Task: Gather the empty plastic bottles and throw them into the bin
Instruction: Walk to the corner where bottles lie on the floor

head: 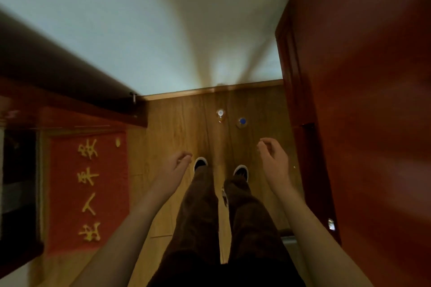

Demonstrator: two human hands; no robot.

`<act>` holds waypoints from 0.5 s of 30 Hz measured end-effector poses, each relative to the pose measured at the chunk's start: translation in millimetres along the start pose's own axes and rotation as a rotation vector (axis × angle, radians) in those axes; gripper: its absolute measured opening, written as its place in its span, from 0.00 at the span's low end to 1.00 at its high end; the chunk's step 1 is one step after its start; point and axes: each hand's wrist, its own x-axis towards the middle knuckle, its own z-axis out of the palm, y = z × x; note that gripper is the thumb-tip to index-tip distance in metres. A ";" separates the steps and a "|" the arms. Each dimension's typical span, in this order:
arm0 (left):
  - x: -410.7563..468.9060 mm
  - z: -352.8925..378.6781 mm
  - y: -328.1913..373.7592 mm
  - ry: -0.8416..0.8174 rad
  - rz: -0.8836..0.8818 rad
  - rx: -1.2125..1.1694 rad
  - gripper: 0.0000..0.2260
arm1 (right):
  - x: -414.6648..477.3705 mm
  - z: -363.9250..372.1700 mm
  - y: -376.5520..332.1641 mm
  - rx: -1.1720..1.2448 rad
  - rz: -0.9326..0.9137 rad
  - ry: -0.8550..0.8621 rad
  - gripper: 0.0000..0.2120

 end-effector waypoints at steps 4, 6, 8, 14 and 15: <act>108.2 37.5 -40.9 0.016 0.006 0.016 0.12 | 86.0 46.2 65.5 0.043 0.084 0.033 0.16; 168.3 61.8 -77.2 0.018 -0.022 -0.017 0.14 | 139.7 64.6 106.2 0.032 0.090 0.068 0.19; 228.8 87.0 -120.0 0.019 -0.038 -0.035 0.17 | 192.0 77.7 150.4 -0.002 0.092 0.101 0.23; 409.2 146.3 -255.3 -0.007 0.011 0.095 0.30 | 334.1 125.6 294.3 -0.155 0.045 -0.025 0.40; 436.8 155.1 -273.8 -0.015 0.027 0.109 0.33 | 354.7 135.4 315.0 -0.170 0.041 -0.051 0.42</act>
